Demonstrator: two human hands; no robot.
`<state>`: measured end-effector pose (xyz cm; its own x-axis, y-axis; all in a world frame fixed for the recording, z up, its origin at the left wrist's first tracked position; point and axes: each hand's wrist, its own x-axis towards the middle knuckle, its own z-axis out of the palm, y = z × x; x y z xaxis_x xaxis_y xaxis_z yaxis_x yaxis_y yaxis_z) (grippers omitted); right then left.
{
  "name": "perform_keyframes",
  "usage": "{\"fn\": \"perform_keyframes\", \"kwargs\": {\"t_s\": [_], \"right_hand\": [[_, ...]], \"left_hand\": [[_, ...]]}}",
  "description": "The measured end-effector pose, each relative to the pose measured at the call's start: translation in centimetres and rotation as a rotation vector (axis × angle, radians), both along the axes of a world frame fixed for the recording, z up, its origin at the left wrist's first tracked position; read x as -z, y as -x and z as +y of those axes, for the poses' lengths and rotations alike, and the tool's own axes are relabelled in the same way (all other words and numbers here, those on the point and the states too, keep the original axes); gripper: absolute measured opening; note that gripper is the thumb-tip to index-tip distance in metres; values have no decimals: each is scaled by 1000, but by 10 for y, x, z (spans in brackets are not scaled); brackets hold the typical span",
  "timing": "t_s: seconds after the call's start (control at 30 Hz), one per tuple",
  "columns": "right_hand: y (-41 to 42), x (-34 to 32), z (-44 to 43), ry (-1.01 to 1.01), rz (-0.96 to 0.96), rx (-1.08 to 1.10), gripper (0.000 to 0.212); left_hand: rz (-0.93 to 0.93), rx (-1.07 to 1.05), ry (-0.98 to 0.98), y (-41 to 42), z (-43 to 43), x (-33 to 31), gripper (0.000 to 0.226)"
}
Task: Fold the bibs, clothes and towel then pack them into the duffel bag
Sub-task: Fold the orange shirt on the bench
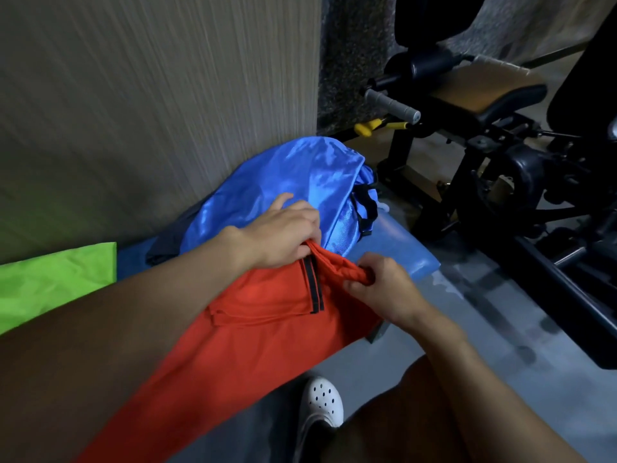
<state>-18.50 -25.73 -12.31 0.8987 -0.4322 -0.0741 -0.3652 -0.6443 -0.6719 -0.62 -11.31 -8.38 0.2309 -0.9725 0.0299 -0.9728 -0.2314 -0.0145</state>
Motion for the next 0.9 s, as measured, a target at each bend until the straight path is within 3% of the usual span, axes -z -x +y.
{"fn": "perform_keyframes", "kwargs": {"t_s": [0.13,0.4,0.73,0.9], "right_hand": [[4,-30,18,2,-12,-199,17],[17,-46,90,-46,17,-424,29],[5,-13,177,-84,-98,-414,36],[-2,6,197,-257,-25,-376,25]], "left_hand": [[-47,44,106,-2,37,-12,10],[-78,-5,206,9,122,-12,15],[-60,-196,207,12,200,7,19],[-26,-248,221,11,218,19,20]]}}
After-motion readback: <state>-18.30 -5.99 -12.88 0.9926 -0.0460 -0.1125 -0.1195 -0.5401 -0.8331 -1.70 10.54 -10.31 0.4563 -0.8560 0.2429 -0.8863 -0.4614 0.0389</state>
